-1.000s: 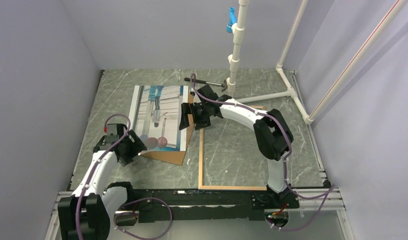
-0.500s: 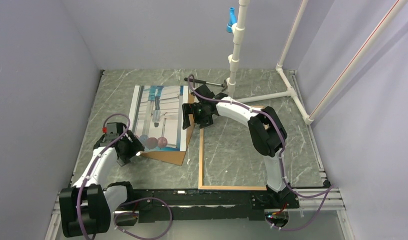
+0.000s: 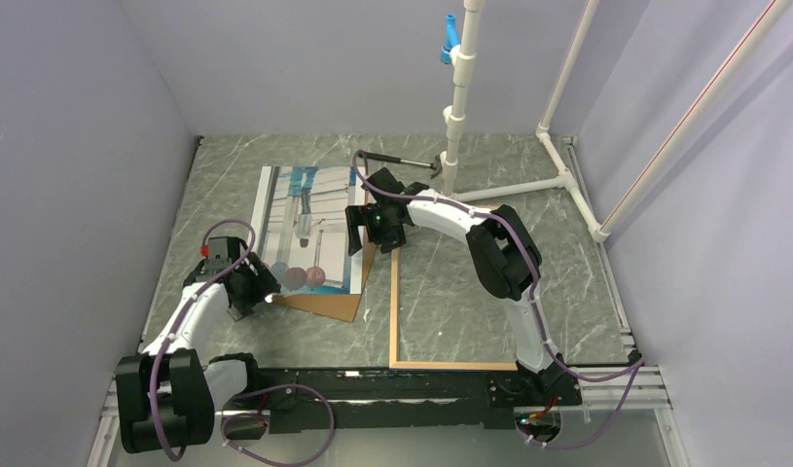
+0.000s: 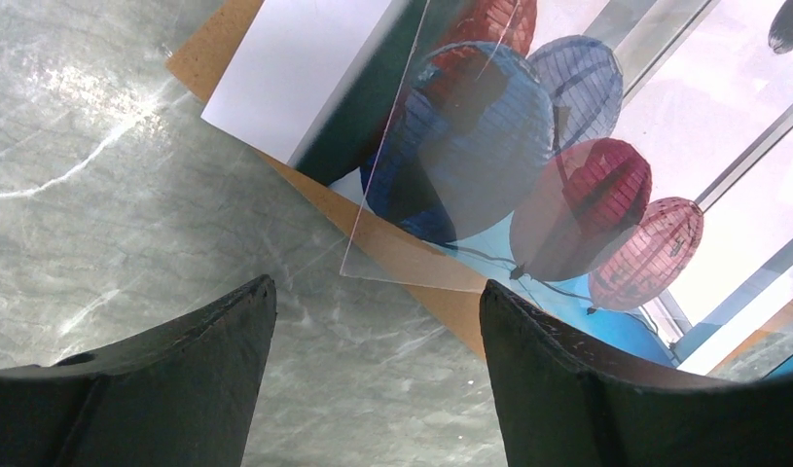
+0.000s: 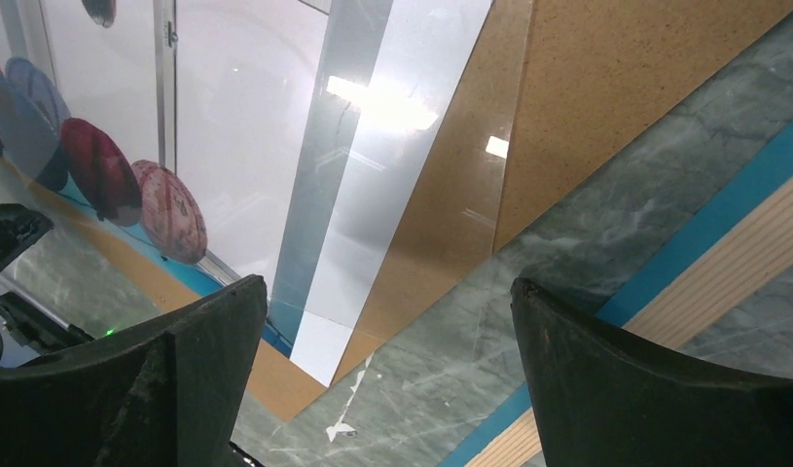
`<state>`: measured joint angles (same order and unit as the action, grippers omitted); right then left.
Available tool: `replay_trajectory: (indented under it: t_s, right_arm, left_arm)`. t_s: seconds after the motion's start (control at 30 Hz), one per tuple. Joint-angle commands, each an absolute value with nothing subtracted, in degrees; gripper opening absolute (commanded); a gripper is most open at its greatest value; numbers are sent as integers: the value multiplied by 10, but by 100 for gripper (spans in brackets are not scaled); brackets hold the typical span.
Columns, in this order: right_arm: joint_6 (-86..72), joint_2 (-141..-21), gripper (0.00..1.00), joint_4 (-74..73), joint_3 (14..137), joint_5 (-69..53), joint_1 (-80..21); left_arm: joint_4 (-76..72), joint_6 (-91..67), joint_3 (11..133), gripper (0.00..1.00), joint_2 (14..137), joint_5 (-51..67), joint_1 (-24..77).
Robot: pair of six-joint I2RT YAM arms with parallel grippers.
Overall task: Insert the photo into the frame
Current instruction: Move the photo frame item to the center of the board.
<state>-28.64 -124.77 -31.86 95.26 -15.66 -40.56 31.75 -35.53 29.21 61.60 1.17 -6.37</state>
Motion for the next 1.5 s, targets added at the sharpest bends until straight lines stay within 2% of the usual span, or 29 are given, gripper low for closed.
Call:
replay_trajectory:
  t_s: [0.0,0.23,0.5,0.83,1.17,1.37,1.47]
  right_arm:
    - [-281,-1272,98,-347,967,-146,-410]
    - [-343,-1224,98,-235,880,-278,-398]
    - [-362,-1154,98,-203,835,-322,-397]
    - [-370,-1099,98,-180,784,-312,-396]
    - [-355,-1168,97,-226,842,-239,-393]
    - [-364,-1196,96,-227,860,-233,-393]
    - [-366,-1204,96,-228,857,-224,-391]
  left_arm:
    - [295,-341,285,79,622,9,-67]
    - [273,-329,278,76,613,50,-67]
    - [260,-327,271,71,599,86,-53]
    - [279,-341,269,66,570,73,-22]
    - [339,-340,322,69,543,-24,-22]
    - [347,-319,366,67,608,-66,-38]
    - [322,-312,365,65,645,-46,-71]
